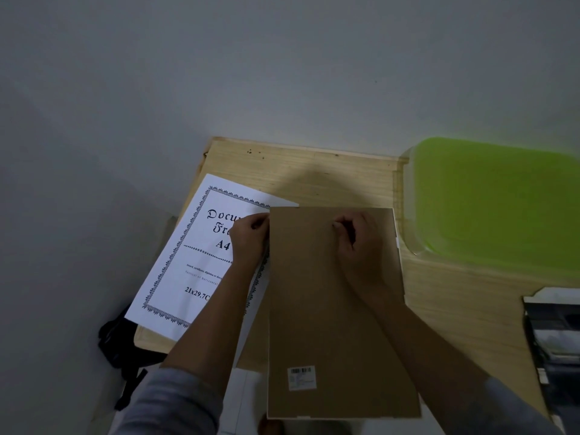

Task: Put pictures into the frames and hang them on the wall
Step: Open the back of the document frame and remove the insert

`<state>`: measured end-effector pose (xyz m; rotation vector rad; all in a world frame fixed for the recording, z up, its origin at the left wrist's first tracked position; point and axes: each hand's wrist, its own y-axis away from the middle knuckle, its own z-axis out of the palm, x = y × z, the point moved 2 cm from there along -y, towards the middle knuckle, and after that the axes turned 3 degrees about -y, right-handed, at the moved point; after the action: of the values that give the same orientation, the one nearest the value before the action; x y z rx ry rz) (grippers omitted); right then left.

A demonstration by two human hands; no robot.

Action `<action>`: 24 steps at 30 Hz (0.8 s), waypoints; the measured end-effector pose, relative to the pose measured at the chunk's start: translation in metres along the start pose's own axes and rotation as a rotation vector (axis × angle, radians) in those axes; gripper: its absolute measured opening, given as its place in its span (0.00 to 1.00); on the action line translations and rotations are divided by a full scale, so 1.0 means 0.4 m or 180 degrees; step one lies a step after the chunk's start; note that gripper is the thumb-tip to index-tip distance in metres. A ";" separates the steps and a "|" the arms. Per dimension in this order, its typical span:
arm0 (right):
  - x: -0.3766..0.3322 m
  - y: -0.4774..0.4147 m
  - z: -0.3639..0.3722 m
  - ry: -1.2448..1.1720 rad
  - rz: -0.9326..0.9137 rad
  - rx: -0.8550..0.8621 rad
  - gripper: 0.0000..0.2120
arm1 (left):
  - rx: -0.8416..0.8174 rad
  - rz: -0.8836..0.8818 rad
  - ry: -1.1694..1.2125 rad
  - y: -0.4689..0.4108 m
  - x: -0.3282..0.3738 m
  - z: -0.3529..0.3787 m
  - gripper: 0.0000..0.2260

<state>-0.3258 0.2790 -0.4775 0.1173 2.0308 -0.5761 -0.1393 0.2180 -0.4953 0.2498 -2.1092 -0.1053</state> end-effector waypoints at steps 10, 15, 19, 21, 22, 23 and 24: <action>0.034 -0.003 0.031 0.0222 0.0288 -0.0013 0.04 | -0.0295 -0.0021 -0.0006 0.005 -0.002 -0.019 0.09; 0.036 -0.018 0.057 0.0288 0.0309 -0.0161 0.03 | -0.0480 -0.0110 0.0183 0.011 -0.004 -0.034 0.10; 0.028 -0.022 0.065 0.0238 0.0328 -0.0206 0.03 | -0.0444 -0.0148 0.0223 0.030 -0.002 -0.043 0.10; 0.022 -0.024 0.065 0.0205 0.0298 -0.0189 0.04 | -0.0238 -0.0157 0.0271 0.053 -0.002 -0.046 0.10; 0.017 -0.024 0.065 0.0183 0.0291 -0.0183 0.04 | -0.0161 -0.0119 0.0329 0.069 -0.001 -0.049 0.11; 0.011 -0.026 0.067 0.0153 0.0306 -0.0187 0.04 | -0.0150 -0.0064 0.0401 0.085 -0.004 -0.051 0.13; 0.005 -0.029 0.068 0.0125 0.0329 -0.0189 0.04 | -0.0211 -0.0020 0.0463 0.104 -0.003 -0.054 0.14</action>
<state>-0.3087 0.2564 -0.4863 0.1984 2.0646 -0.4517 -0.1258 0.2596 -0.4778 0.2178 -1.9568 -0.1557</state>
